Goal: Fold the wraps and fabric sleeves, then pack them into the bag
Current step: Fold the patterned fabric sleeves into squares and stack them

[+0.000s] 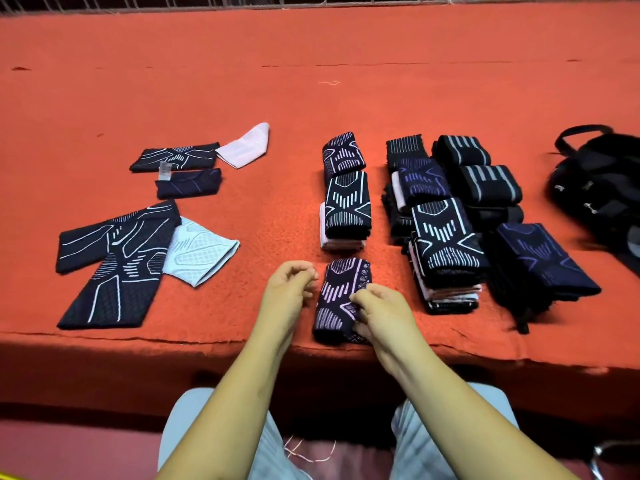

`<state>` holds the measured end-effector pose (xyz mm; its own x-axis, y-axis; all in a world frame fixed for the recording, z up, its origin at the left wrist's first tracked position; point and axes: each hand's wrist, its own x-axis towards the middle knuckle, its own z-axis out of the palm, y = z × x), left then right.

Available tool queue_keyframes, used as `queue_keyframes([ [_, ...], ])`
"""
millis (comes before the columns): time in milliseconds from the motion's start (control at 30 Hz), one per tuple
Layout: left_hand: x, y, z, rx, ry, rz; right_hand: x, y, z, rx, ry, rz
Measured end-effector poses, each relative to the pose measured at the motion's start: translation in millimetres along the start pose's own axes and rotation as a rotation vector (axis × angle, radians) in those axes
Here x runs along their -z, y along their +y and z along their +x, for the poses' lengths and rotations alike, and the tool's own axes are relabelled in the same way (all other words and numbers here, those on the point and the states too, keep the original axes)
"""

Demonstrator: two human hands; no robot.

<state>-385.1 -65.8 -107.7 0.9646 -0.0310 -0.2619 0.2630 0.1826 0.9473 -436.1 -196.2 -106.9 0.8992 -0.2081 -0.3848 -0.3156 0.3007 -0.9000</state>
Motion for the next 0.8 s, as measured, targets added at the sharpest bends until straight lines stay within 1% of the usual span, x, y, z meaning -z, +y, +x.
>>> queue_keyframes([
  [67, -3.0, -3.0, 0.0, 0.022, 0.036, 0.067, 2.2, -2.9, 1.0, -0.002, 0.012, 0.032],
  [233, -11.8, 0.5, -8.8, 0.135, -0.110, 0.022, 6.3, -10.0, -0.9, -0.033, -0.027, 0.151],
  [333, -15.5, 1.6, -14.9, 0.189, -0.123, -0.159, 12.0, -12.3, -2.7, 0.016, -0.116, 0.153],
  [400, -19.2, 4.6, -21.8, 0.206, -0.131, -0.304, 14.2, -12.4, -3.7, 0.112, -0.094, 0.058],
  [500, -25.9, 10.1, -30.7, 0.130, -0.162, -0.437, 16.1, -14.6, -6.4, 0.270, -0.021, -0.114],
  [600, -33.7, 17.2, -37.3, 0.024, -0.156, -0.449, 16.4, -21.0, -9.5, 0.422, 0.085, -0.327],
  [700, -40.6, 29.4, -41.0, -0.087, -0.119, -0.432, 16.5, -31.6, -16.7, 0.622, 0.215, -0.558],
  [733, -43.1, 33.4, -41.2, -0.117, -0.110, -0.422, 17.6, -36.1, -19.5, 0.664, 0.228, -0.574],
  [800, -51.1, 42.7, -40.5, -0.154, -0.099, -0.399, 20.1, -49.1, -25.0, 0.685, 0.199, -0.560],
])
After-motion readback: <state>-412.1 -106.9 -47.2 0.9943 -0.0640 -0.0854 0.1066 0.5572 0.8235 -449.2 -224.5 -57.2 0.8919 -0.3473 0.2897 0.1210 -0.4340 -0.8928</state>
